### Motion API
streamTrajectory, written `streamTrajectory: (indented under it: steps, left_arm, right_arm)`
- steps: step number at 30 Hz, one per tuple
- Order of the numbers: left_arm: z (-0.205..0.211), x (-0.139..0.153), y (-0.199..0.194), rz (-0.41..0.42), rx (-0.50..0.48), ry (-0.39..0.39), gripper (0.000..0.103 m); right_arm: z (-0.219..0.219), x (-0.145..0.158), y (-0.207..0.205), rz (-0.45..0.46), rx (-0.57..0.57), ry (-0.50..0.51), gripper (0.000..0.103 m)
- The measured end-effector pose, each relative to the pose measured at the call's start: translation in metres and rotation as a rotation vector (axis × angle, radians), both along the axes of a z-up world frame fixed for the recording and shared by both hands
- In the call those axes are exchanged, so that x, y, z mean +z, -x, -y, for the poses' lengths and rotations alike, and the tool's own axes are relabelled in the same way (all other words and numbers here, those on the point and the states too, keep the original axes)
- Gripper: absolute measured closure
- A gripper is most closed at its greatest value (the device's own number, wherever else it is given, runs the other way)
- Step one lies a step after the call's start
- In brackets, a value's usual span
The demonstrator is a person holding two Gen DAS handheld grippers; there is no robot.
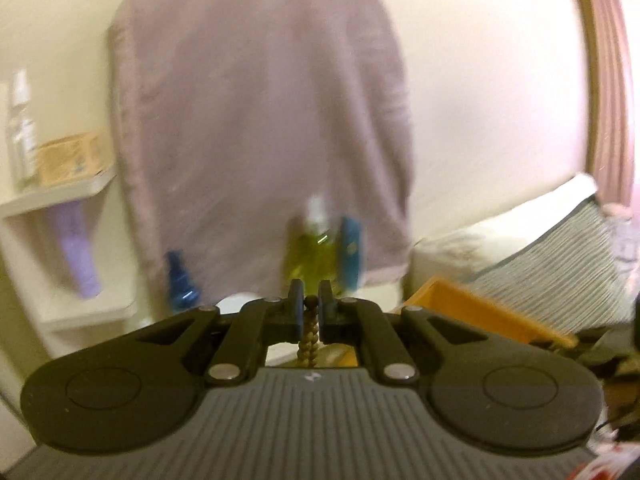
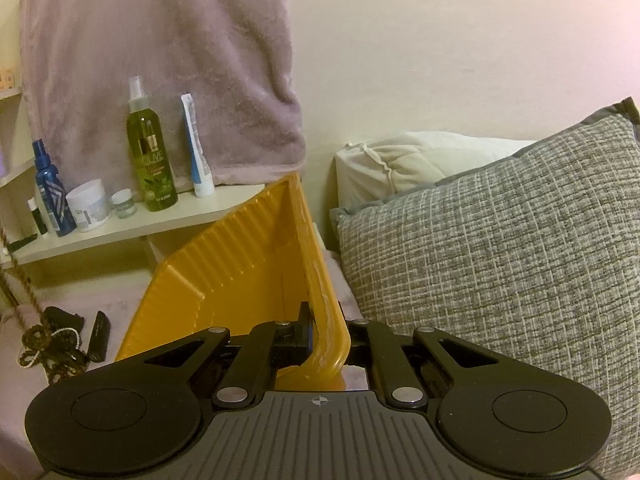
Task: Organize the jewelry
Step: 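Lift the bead strand with the left gripper and release it into the tray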
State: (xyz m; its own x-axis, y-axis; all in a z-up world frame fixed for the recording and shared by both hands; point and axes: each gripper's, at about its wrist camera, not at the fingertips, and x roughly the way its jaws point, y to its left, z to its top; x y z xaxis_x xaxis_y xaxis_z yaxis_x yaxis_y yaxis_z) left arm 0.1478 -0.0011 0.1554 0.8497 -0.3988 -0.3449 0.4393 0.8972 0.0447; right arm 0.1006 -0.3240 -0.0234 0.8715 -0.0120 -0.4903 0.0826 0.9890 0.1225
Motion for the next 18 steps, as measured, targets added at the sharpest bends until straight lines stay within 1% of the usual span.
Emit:
streamTrajectory:
  steps: [4,7,11,18]
  left_arm:
    - [0.021,0.009,-0.001,0.004,-0.061,0.057,0.097]
    - [0.038,0.005,-0.004,-0.019,-0.103,0.080,0.097]
    - [0.064,-0.012,-0.009,-0.081,-0.158,0.081,0.097]
    - [0.096,-0.053,-0.017,-0.189,-0.216,0.033,0.097]
  right_arm:
    - [-0.001,0.000,0.000,0.000,-0.001,-0.001,0.096]
    - [-0.001,0.001,0.001,-0.002,-0.002,-0.003,0.096]
    - [-0.001,-0.001,0.001,-0.004,-0.004,-0.005,0.096]
    - [0.000,-0.003,0.001,-0.010,-0.005,-0.006,0.096]
